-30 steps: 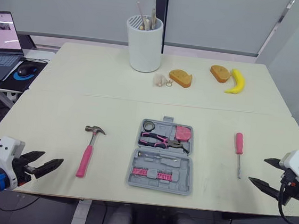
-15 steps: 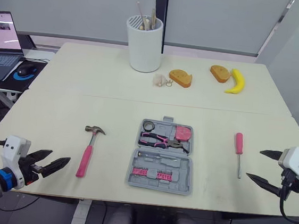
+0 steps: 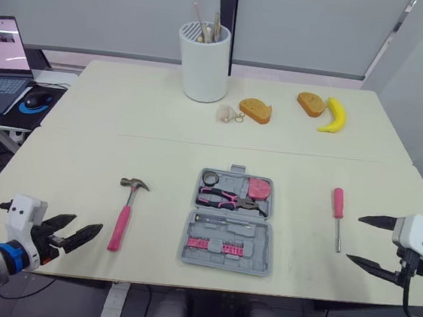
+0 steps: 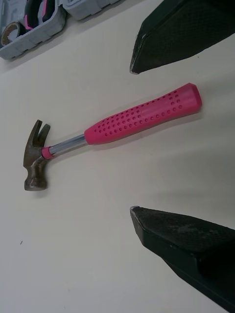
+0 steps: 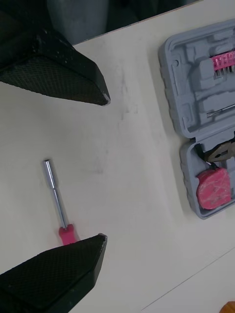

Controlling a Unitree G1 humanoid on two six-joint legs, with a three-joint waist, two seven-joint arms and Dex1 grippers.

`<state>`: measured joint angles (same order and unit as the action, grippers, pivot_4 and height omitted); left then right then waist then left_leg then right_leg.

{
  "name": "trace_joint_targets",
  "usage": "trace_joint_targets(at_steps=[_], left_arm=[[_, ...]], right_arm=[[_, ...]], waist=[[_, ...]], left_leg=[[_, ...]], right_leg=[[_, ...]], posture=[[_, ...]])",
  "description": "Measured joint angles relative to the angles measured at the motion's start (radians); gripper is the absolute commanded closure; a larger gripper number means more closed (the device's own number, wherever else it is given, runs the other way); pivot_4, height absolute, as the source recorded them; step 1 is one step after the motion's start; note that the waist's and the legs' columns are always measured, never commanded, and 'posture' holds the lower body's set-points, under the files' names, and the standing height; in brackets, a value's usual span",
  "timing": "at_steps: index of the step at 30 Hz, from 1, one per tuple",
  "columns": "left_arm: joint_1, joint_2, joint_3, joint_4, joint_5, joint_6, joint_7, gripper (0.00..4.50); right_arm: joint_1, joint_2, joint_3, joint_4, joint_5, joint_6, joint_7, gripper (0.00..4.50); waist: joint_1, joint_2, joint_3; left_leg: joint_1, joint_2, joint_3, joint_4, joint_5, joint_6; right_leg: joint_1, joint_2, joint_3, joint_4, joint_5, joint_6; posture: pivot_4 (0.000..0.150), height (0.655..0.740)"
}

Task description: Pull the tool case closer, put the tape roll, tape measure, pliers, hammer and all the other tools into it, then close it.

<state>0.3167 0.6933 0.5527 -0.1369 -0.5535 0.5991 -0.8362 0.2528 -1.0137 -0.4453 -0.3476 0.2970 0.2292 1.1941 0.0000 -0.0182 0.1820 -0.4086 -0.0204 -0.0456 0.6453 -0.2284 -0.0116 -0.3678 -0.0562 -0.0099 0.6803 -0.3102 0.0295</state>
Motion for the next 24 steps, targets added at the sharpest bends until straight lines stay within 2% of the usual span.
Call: trace_joint_targets(at_steps=[15, 24], left_arm=[[0.006, -0.036, -0.005, -0.063, -0.017, 0.011, 0.062, 0.0], [0.001, -0.036, -0.007, -0.063, -0.021, 0.025, 0.065, 0.0]], right_arm=[[-0.176, -0.058, 0.055, -0.071, 0.121, 0.129, 0.026, 0.04], [-0.145, -0.058, 0.068, -0.072, 0.11, 0.139, 0.026, 0.04]], waist=[[0.002, 0.0, 0.0], [0.003, 0.0, 0.0]], left_leg=[[0.0, 0.0, 0.0, 0.0, 0.0, 0.0], [0.0, 0.0, 0.0, 0.0, 0.0, 0.0]], right_leg=[[0.0, 0.0, 0.0, 0.0, 0.0, 0.0], [0.0, 0.0, 0.0, 0.0, 0.0, 0.0]], posture=[[0.15, 0.74], [0.15, 0.74]])
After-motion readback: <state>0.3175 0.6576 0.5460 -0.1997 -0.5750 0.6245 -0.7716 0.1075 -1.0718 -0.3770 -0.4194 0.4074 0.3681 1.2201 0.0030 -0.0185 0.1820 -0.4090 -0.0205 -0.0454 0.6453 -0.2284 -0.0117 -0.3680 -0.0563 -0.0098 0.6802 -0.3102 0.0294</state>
